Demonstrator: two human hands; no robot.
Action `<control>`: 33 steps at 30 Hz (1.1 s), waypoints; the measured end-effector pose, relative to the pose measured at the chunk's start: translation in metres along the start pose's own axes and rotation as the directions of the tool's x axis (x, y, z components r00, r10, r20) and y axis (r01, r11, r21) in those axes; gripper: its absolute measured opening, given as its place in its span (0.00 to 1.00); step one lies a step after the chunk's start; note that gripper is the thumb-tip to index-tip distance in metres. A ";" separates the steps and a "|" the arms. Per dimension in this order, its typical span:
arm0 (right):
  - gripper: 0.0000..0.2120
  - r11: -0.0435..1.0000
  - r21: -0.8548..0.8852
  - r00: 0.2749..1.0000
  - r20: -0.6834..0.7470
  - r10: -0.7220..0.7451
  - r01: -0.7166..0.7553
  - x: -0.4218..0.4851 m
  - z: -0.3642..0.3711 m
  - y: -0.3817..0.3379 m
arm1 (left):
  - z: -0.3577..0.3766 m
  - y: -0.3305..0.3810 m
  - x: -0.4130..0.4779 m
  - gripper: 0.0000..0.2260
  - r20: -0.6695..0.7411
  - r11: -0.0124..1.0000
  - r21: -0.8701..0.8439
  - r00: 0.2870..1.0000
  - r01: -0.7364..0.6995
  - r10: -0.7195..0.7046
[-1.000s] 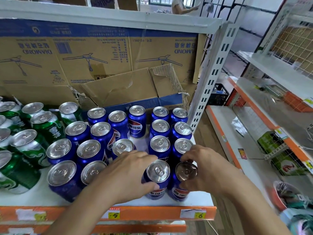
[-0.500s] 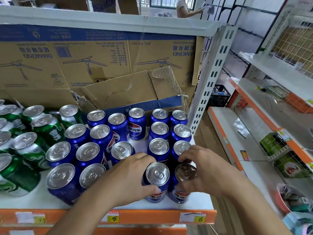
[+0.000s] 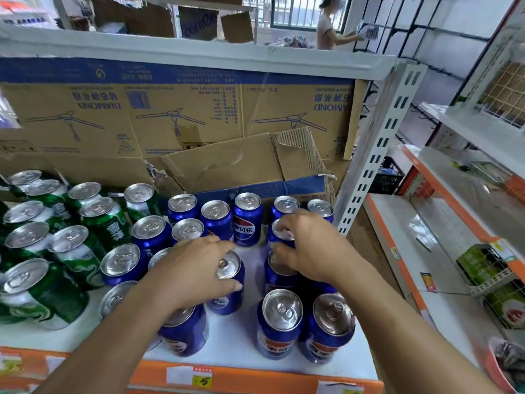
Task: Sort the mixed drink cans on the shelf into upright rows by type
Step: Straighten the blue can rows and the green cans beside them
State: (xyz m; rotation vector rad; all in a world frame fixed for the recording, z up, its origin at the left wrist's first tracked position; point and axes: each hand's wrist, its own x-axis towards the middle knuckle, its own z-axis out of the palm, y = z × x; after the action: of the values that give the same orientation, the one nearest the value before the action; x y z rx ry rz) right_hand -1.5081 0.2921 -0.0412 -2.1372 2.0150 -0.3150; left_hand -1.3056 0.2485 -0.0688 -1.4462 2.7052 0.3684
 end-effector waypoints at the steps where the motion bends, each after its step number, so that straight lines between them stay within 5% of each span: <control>1: 0.14 1.000 -0.012 1.000 0.012 0.000 0.001 0.013 0.000 -0.001 | -0.002 -0.001 0.001 0.33 -0.007 1.000 0.007 1.000 -0.011 0.011; 5: 0.13 0.998 -0.056 0.998 0.064 0.004 0.000 0.065 0.006 -0.005 | -0.007 -0.007 0.005 0.30 -0.031 0.998 -0.051 0.998 -0.048 0.046; 8: 0.14 0.997 -0.044 0.993 0.105 0.061 -0.057 0.096 0.015 -0.008 | -0.011 -0.014 0.012 0.21 -0.173 0.987 -0.143 0.984 -0.076 0.051; 12: 0.15 0.990 -0.080 0.979 0.158 0.126 -0.114 0.121 0.025 -0.015 | -0.016 -0.027 0.045 0.18 -0.325 0.999 0.001 0.945 -0.039 0.037; 16: 0.21 0.982 -0.071 0.975 0.129 0.183 -0.175 0.130 0.024 -0.023 | -0.012 -0.042 0.079 0.25 -0.233 0.997 0.082 0.972 0.007 0.012; 19: 0.22 0.986 -0.042 0.981 0.110 0.162 -0.159 0.131 0.023 -0.024 | -0.005 -0.051 0.089 0.28 -0.160 0.993 -0.110 0.986 0.034 -0.051; 23: 0.23 0.994 -0.061 0.980 0.169 0.105 -0.095 0.134 0.016 -0.018 | 0.007 -0.061 0.092 0.27 -0.217 0.952 -0.305 0.972 0.022 -0.092; 33: 0.14 0.993 -0.076 0.971 0.213 0.106 -0.091 0.138 0.009 -0.008 | 0.012 -0.064 0.096 0.27 -0.281 0.930 -0.366 0.952 0.014 -0.125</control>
State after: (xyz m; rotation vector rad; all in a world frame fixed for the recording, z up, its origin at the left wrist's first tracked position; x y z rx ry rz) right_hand -1.4901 0.1549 -0.0440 -2.0001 2.0207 0.0006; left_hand -1.3075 0.1389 -0.1069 -1.8227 2.9223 0.7319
